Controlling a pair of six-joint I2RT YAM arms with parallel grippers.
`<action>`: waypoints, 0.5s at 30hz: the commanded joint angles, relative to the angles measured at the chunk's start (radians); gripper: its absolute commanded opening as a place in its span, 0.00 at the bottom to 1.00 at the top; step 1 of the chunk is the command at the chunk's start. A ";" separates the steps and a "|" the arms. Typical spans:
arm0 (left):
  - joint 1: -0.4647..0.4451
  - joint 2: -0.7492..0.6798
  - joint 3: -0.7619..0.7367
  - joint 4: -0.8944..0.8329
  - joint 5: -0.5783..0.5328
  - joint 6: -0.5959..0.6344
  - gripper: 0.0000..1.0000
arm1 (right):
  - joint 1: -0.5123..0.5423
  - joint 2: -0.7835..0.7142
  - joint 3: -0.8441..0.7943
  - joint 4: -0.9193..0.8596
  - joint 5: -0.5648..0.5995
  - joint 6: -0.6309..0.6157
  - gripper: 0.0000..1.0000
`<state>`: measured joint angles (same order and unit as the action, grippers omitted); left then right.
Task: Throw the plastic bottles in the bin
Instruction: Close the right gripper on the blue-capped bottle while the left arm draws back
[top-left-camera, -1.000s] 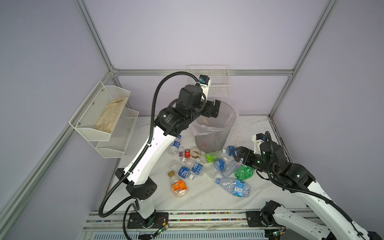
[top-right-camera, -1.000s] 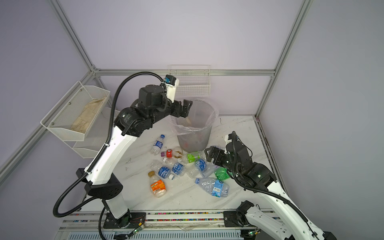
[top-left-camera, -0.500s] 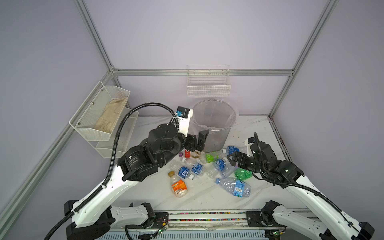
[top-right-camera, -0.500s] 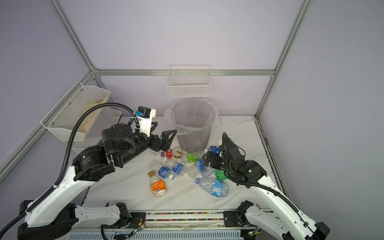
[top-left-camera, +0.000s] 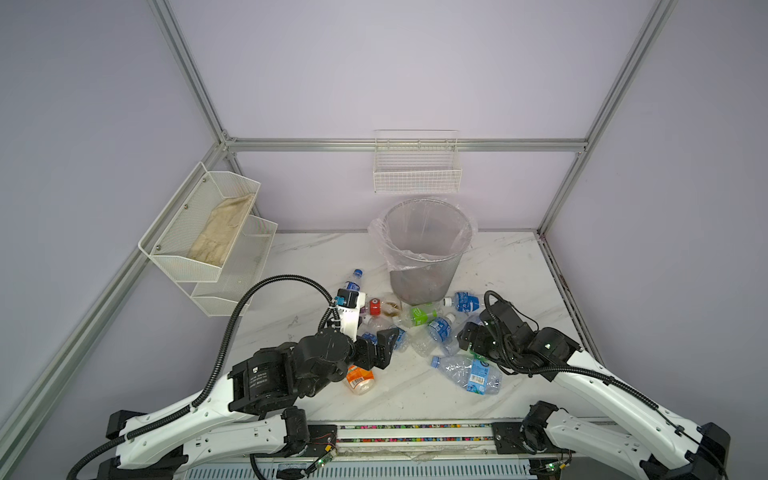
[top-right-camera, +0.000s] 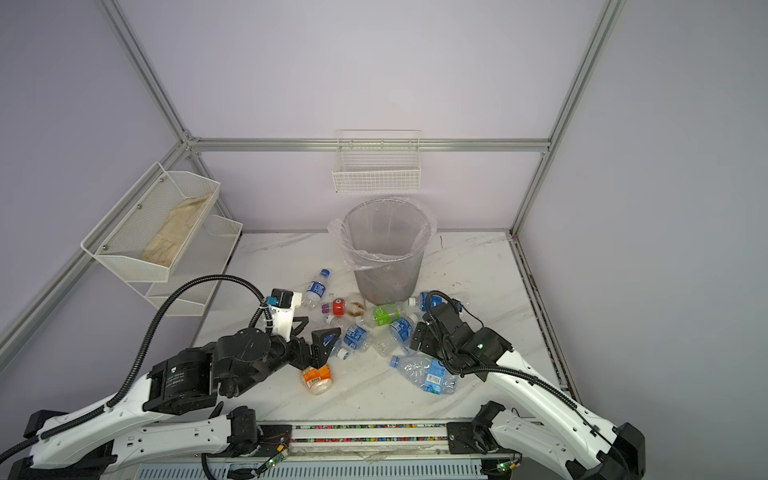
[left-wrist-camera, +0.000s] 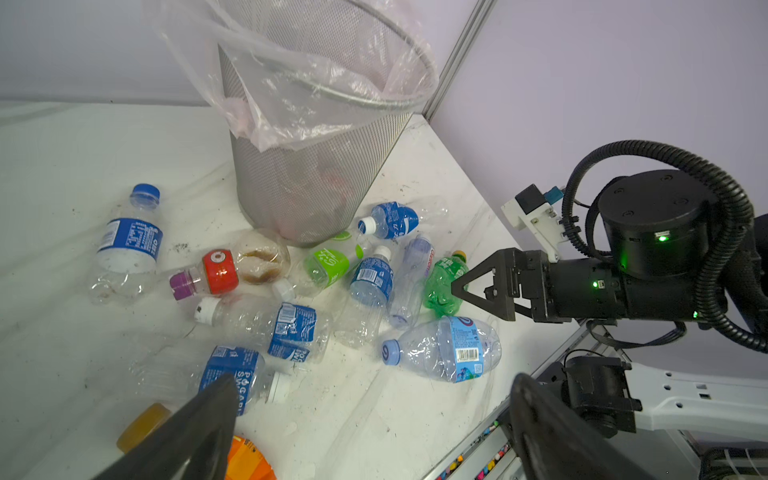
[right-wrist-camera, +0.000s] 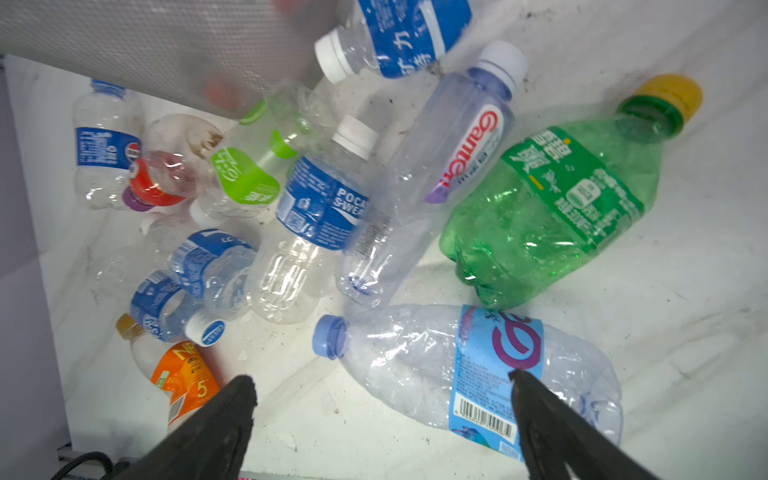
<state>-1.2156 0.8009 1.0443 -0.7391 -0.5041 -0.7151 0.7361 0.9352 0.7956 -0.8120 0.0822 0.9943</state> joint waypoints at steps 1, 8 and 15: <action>-0.018 -0.001 -0.058 0.019 -0.019 -0.084 1.00 | 0.013 -0.027 -0.070 0.004 -0.021 0.276 0.97; -0.032 -0.011 -0.116 0.019 -0.020 -0.120 1.00 | 0.022 -0.054 -0.053 -0.092 -0.068 0.591 0.97; -0.032 0.004 -0.115 0.015 -0.039 -0.118 1.00 | 0.080 0.012 -0.088 -0.091 -0.212 0.880 0.97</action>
<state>-1.2442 0.8059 0.9554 -0.7418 -0.5114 -0.8143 0.7788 0.9653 0.7536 -0.8696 -0.0505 1.5738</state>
